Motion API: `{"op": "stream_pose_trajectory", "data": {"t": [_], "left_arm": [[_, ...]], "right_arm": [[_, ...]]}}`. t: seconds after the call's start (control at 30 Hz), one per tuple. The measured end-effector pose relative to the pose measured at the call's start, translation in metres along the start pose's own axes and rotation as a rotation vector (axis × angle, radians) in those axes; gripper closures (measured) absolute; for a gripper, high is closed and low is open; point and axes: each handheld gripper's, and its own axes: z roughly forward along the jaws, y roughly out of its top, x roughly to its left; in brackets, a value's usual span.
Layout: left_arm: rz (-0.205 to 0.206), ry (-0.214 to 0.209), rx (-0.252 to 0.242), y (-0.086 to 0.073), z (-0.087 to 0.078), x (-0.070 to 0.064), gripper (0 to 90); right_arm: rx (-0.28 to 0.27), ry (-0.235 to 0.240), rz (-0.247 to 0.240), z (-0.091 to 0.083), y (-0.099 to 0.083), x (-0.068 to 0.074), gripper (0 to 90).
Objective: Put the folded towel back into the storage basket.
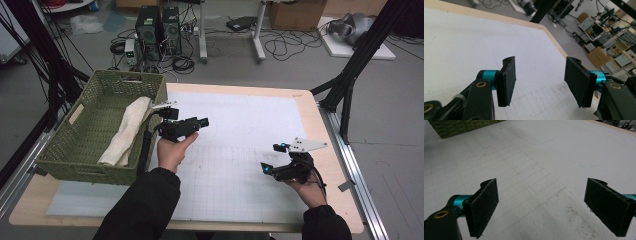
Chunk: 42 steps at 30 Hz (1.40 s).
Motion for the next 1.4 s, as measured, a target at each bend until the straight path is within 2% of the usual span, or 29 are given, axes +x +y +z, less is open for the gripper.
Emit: {"op": "stream_pose_trajectory", "data": {"t": [0.3,0.4,0.47,0.9,1.2,1.4], "left_arm": [[0.0,0.004,-0.001,-0.009,0.003,-0.001,42.6],[0.004,0.01,0.006,-0.013,0.003,0.0,42.6],[0.023,0.022,0.007,-0.015,0.002,0.0,42.4],[0.032,0.035,0.015,-0.027,-0.002,0.006,42.2],[0.0,0.02,0.008,-0.032,-0.004,0.009,42.2],[0.003,0.013,0.012,-0.035,-0.003,0.009,42.2]], "right_arm": [[-0.016,-0.006,-0.006,-0.003,0.003,-0.003,11.4],[-0.018,-0.004,-0.004,-0.004,0.003,-0.003,11.4],[-0.019,-0.005,-0.006,-0.004,0.003,-0.003,11.4],[-0.021,-0.001,-0.002,-0.005,0.004,-0.003,11.4],[-0.021,-0.001,-0.007,-0.005,0.005,-0.003,11.4],[-0.017,0.002,-0.001,-0.004,0.005,-0.003,11.4]]}}
